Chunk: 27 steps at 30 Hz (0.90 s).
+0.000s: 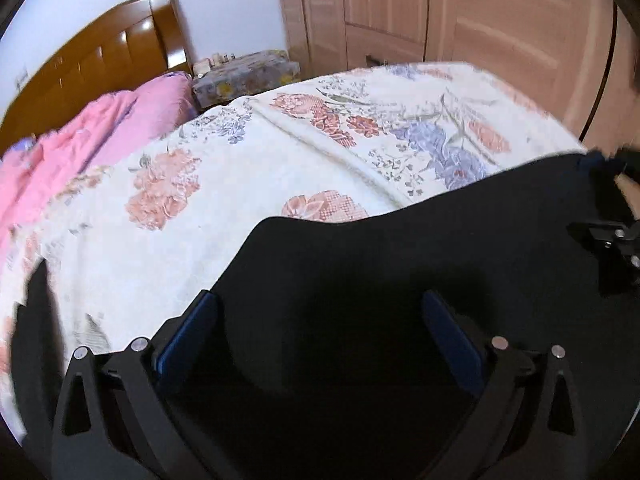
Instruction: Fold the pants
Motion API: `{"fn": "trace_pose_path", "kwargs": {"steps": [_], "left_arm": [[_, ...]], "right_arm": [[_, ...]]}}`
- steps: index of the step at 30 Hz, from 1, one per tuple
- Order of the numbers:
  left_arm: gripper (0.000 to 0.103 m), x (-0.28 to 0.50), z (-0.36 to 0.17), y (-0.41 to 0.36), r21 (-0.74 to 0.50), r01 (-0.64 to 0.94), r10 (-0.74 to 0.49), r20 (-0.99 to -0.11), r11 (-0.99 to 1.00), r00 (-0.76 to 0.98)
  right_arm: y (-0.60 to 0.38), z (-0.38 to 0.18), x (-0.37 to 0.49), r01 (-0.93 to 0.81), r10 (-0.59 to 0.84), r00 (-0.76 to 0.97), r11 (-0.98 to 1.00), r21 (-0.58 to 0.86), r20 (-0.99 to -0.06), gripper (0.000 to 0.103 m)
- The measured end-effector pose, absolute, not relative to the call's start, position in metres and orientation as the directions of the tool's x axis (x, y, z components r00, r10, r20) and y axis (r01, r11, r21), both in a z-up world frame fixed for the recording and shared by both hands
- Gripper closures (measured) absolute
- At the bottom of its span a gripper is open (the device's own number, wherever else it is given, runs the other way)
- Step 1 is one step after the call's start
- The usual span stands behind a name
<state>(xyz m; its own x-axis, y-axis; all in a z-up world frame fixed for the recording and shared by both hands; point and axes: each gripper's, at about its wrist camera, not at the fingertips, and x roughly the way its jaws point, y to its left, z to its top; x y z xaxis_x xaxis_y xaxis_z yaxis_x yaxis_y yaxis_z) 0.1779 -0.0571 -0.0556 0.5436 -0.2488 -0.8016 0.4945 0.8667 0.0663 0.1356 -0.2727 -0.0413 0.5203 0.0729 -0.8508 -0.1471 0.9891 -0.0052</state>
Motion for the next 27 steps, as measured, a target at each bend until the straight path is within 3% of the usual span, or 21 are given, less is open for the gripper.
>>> {"fn": "trace_pose_path", "kwargs": {"steps": [3,9,13,14,17,21,27], "left_arm": [[0.001,0.179,-0.058,-0.050,0.056,0.488,-0.256,-0.796,0.871,0.549],[0.001,0.180,-0.055,-0.049,0.050,0.489,-0.262,-0.795,0.871,0.547],[0.001,0.179,-0.056,-0.049,0.054,0.489,-0.259,-0.794,0.871,0.549],[0.001,0.178,-0.056,-0.049,0.054,0.489,-0.259,-0.794,0.870,0.550],[0.001,0.179,-0.056,-0.049,0.054,0.490,-0.260,-0.794,0.870,0.549],[0.001,0.178,-0.055,-0.049,0.058,0.489,-0.254,-0.798,0.871,0.547],[0.002,0.158,-0.032,-0.036,0.128,0.421,-0.163,-0.793,0.898,0.588]], "right_arm": [[-0.278,-0.040,0.134,-0.162,0.108,0.520,0.986,0.026,-0.848,0.013],[-0.253,-0.019,0.118,-0.154,0.037,0.583,0.986,-0.065,-0.812,0.013],[-0.233,-0.029,0.104,-0.203,-0.013,0.548,0.968,-0.148,-0.836,0.011],[-0.235,-0.039,0.106,-0.194,-0.049,0.527,0.965,-0.176,-0.848,0.011],[-0.260,-0.048,0.108,-0.131,0.011,0.513,0.989,-0.065,-0.858,0.005],[-0.250,-0.032,0.103,-0.072,-0.077,0.527,0.988,-0.135,-0.846,0.005],[-0.183,0.006,0.080,-0.185,0.112,0.621,0.983,-0.006,-0.776,0.005]]}}
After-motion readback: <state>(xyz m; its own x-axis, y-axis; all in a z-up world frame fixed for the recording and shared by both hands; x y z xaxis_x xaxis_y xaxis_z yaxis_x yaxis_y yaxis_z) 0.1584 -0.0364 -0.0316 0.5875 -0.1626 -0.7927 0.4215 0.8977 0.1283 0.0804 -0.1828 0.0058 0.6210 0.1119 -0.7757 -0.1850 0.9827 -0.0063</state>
